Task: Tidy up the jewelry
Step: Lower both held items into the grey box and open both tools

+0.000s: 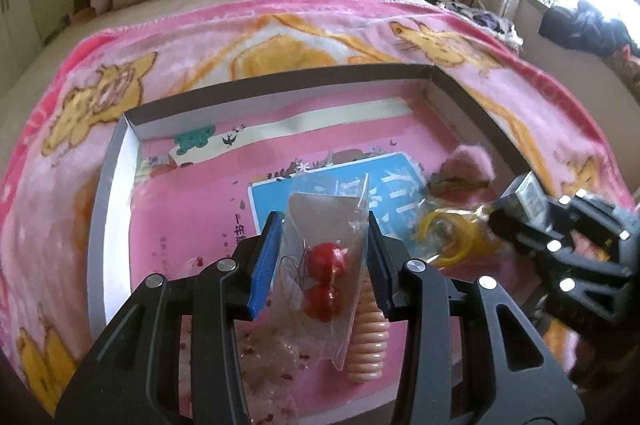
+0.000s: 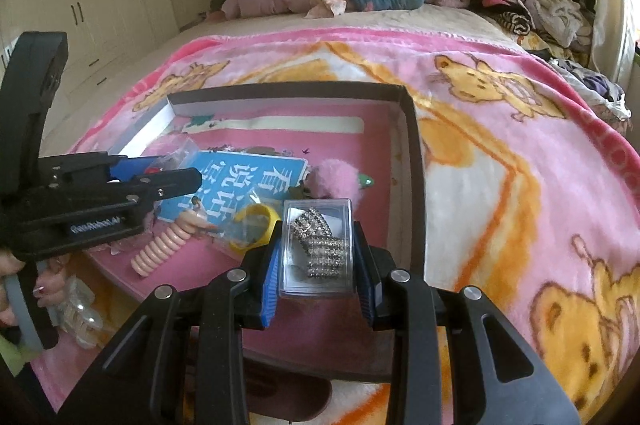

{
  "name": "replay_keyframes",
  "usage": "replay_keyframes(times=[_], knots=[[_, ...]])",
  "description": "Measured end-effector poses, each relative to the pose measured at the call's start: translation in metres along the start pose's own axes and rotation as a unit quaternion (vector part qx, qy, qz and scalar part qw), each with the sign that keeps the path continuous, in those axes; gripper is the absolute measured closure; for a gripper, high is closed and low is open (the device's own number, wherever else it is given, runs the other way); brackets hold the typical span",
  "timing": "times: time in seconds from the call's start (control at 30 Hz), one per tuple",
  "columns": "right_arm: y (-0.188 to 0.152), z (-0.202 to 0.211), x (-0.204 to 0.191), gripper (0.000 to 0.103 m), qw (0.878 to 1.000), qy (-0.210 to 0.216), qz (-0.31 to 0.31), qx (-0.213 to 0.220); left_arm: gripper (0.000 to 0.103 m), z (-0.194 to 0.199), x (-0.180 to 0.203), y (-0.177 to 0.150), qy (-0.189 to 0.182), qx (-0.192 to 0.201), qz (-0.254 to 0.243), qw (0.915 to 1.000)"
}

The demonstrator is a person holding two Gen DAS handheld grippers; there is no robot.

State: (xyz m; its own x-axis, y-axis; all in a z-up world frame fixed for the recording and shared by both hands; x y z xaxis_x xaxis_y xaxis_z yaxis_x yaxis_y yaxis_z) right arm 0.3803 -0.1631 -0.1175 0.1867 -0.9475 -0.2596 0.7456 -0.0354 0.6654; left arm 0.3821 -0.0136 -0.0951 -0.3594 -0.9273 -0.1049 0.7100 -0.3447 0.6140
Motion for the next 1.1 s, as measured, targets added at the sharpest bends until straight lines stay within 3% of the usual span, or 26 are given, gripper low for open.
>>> replay_keyframes(times=[0.07,0.43,0.83,1.1], knots=[[-0.001,0.000,-0.001,0.072,1.000,-0.001,0.002,0.000,0.071,-0.004,-0.001,-0.004,-0.012,-0.007,0.008,0.9999],[0.000,-0.002,-0.003,0.070,1.000,0.003,-0.001,-0.001,0.071,-0.004,-0.004,-0.007,-0.009,-0.002,0.020,0.9998],[-0.003,0.025,-0.001,0.044,0.999,0.010,-0.014,0.035,0.070,0.000,-0.004,-0.007,-0.005,0.006,0.021,0.9997],[-0.002,0.042,0.004,0.024,0.998,0.008,-0.032,0.052,0.045,0.021,-0.002,-0.003,0.006,0.035,0.024,0.9991]])
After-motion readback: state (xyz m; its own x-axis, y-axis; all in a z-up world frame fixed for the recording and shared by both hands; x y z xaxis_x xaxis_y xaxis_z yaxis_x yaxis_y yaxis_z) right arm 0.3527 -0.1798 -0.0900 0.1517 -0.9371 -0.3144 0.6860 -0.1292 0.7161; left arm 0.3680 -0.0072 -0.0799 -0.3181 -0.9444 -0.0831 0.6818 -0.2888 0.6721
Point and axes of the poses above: each gripper's, at about its wrist camera, not at the fingertips, and z roughly against the way its jaws point, x to its right, y to its top, the point moved 2 cm from there along -z, roughly the way its jaws point, and after that the axes turned 13 degrees about -z, right-handed, at the moved point
